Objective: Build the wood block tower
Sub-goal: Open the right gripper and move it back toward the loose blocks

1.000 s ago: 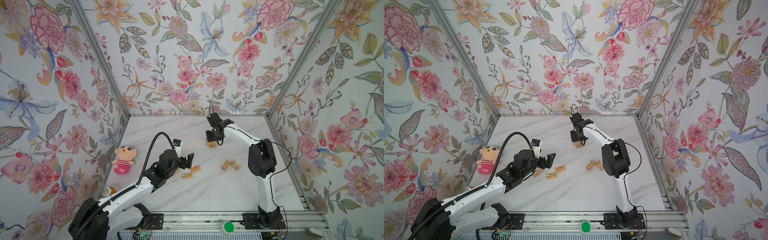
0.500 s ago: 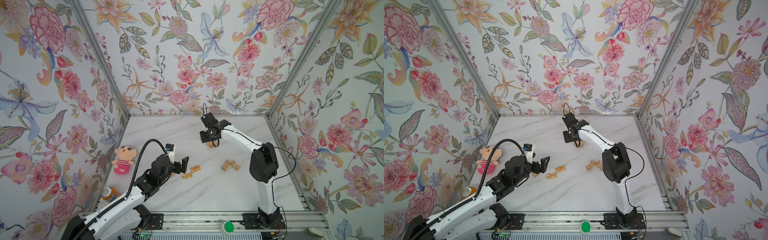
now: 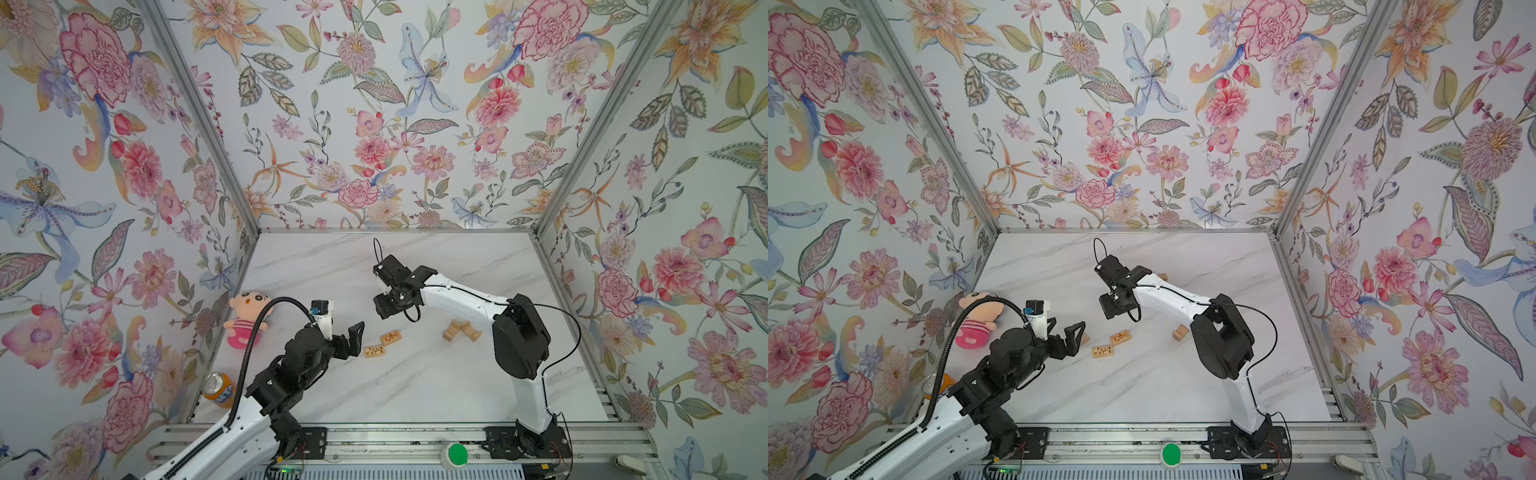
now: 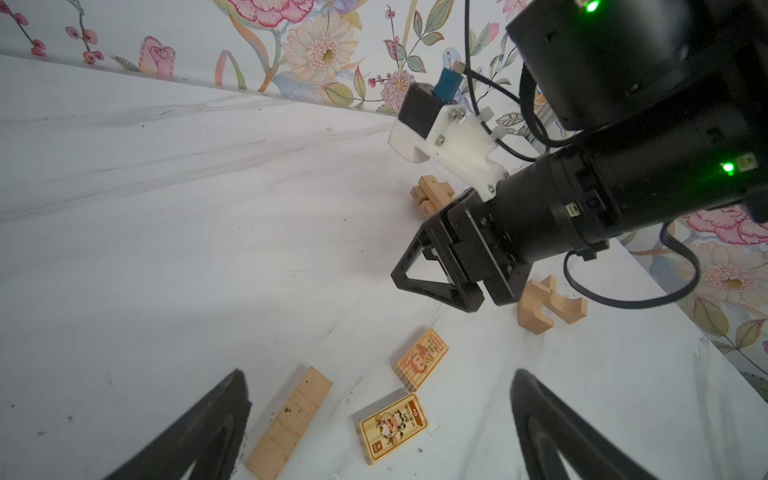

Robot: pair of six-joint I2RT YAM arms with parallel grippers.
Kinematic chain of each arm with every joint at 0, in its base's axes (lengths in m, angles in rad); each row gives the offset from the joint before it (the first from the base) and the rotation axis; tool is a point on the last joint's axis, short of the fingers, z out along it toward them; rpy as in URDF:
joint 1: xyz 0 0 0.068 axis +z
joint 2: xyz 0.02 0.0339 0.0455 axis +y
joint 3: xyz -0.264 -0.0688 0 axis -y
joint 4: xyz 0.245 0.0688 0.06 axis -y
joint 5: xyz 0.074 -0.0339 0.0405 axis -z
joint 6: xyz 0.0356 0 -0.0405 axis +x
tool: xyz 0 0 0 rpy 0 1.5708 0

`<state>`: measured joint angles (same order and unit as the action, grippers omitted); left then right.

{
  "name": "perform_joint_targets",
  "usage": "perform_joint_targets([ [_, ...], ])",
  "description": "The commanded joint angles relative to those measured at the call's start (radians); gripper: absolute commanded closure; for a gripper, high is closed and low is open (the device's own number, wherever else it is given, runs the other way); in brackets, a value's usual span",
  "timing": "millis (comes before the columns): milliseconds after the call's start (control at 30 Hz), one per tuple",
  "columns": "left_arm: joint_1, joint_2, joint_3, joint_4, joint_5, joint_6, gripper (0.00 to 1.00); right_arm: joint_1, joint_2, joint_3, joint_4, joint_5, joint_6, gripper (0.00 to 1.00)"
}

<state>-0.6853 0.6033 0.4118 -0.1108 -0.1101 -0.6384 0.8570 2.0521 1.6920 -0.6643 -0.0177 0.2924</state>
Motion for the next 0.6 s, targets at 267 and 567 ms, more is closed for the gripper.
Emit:
perform_joint_targets([
  [267,0.011,-0.147,-0.044,-0.123,-0.05,-0.101,0.01,0.085,0.057,0.02,0.058,-0.076,0.011,0.16],
  [567,0.011,-0.201,-0.037,-0.165,-0.075,-0.112,0.01,0.144,0.127,0.062,0.061,-0.065,0.033,0.12],
])
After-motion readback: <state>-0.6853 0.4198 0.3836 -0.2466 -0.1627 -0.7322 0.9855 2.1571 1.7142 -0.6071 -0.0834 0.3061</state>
